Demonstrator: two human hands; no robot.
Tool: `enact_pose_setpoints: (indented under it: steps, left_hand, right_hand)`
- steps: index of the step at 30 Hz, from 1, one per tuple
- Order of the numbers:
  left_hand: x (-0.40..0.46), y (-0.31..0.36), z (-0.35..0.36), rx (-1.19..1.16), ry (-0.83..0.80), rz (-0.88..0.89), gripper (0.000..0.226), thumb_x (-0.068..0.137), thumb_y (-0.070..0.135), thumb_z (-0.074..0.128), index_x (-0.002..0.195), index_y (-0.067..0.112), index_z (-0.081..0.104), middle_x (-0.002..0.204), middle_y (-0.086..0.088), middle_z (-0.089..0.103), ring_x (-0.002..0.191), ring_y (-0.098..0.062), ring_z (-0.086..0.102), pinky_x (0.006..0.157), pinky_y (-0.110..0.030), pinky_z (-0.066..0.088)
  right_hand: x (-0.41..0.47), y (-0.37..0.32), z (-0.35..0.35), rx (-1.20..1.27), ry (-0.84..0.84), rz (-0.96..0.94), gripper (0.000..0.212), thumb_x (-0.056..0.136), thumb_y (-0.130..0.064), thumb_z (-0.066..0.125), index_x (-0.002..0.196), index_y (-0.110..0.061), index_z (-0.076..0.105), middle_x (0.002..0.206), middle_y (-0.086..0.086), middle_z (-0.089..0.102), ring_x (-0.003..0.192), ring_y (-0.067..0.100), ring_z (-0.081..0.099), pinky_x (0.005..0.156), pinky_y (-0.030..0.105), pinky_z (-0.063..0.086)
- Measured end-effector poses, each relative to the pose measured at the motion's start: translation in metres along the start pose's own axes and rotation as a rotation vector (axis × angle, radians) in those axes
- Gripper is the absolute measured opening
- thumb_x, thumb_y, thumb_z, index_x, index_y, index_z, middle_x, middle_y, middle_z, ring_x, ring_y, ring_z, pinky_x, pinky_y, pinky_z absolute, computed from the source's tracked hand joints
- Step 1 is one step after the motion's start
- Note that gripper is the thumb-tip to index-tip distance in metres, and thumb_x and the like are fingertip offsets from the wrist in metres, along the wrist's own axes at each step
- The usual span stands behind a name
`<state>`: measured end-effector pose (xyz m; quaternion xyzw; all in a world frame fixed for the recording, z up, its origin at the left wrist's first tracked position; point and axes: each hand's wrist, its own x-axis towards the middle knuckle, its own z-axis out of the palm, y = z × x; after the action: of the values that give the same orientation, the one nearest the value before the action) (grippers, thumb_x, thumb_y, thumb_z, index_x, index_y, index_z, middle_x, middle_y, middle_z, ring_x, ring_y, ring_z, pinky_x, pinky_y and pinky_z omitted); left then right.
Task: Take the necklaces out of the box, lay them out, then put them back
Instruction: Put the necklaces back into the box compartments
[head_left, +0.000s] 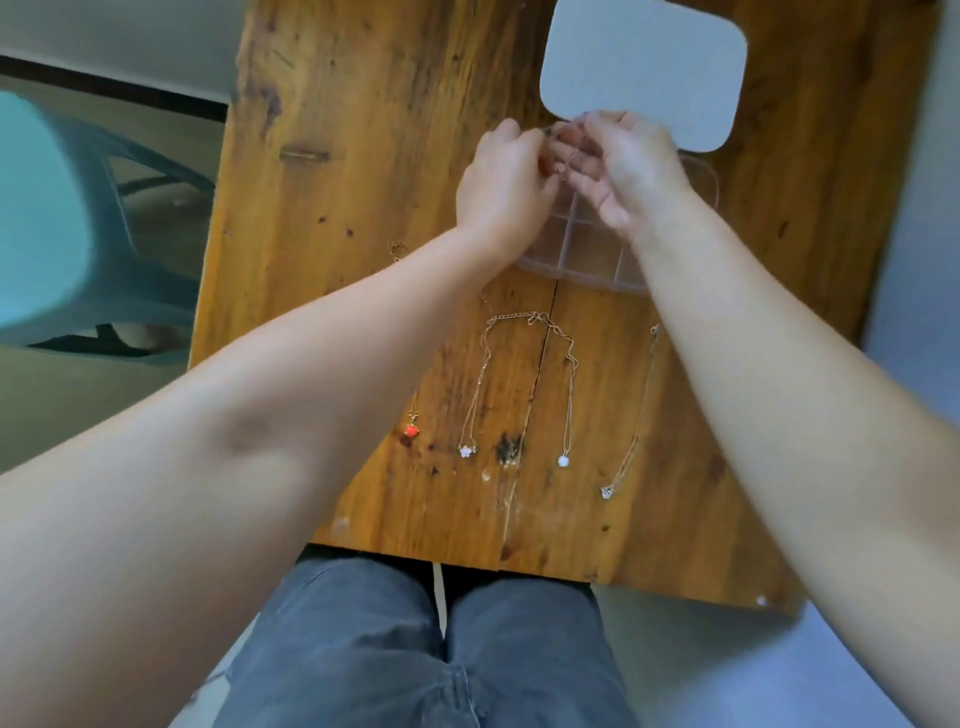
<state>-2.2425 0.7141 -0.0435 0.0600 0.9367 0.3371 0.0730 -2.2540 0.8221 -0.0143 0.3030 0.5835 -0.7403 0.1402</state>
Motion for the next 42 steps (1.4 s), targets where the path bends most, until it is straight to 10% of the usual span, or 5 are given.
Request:
enact_pose_setpoints:
  steps: [7, 17, 26, 33, 42]
  left_hand:
    - [-0.059, -0.039, -0.021, -0.072, -0.031, -0.003, 0.014, 0.088, 0.022, 0.057, 0.095, 0.011, 0.052, 0.09, -0.005, 0.057, 0.083, -0.022, 0.052, 0.066, -0.031, 0.038]
    - [-0.239, -0.104, -0.013, 0.32, -0.175, -0.169, 0.02, 0.084, 0.029, 0.064, 0.092, 0.012, 0.057, 0.084, -0.006, 0.059, 0.077, -0.026, 0.054, 0.067, -0.039, 0.042]
    - [-0.213, -0.109, -0.045, -0.009, -0.069, -0.111, 0.011, 0.087, 0.015, 0.057, 0.085, 0.005, 0.059, 0.082, -0.008, 0.06, 0.071, -0.022, 0.055, 0.064, -0.038, 0.049]
    - [-0.154, -0.098, -0.087, -0.266, 0.119, -0.186, 0.008, 0.09, 0.012, 0.054, 0.084, 0.006, 0.056, 0.076, -0.003, 0.058, 0.07, -0.016, 0.053, 0.065, -0.022, 0.044]
    - [-0.033, 0.001, -0.023, -0.33, 0.017, -0.045, 0.009, 0.09, 0.014, 0.051, 0.081, 0.012, 0.051, 0.07, 0.009, 0.051, 0.066, -0.008, 0.047, 0.059, -0.009, 0.038]
  right_hand:
    - [-0.023, 0.031, -0.004, -0.48, 0.176, -0.205, 0.019, 0.095, -0.008, 0.047, 0.109, -0.01, 0.059, 0.111, 0.01, 0.066, 0.104, 0.016, 0.064, 0.091, 0.033, 0.054]
    - [-0.113, 0.143, 0.035, -1.167, -0.378, -0.393, 0.023, 0.093, -0.004, 0.047, 0.107, -0.009, 0.065, 0.109, 0.008, 0.063, 0.102, 0.023, 0.058, 0.088, 0.035, 0.046]
    - [-0.119, 0.163, 0.039, -1.522, -0.56, -0.583, 0.021, 0.088, -0.018, 0.06, 0.108, -0.011, 0.063, 0.124, 0.01, 0.052, 0.112, 0.028, 0.048, 0.092, 0.046, 0.042]
    - [-0.107, 0.104, 0.022, -0.785, -0.218, -0.235, 0.015, 0.096, -0.025, 0.051, 0.084, -0.02, 0.059, 0.107, 0.006, 0.061, 0.092, 0.005, 0.055, 0.085, 0.033, 0.046]
    - [-0.054, 0.003, -0.057, 0.448, 0.151, -0.005, 0.022, 0.101, -0.021, 0.038, 0.084, -0.012, 0.049, 0.106, 0.015, 0.069, 0.1, 0.027, 0.069, 0.101, 0.043, 0.043]
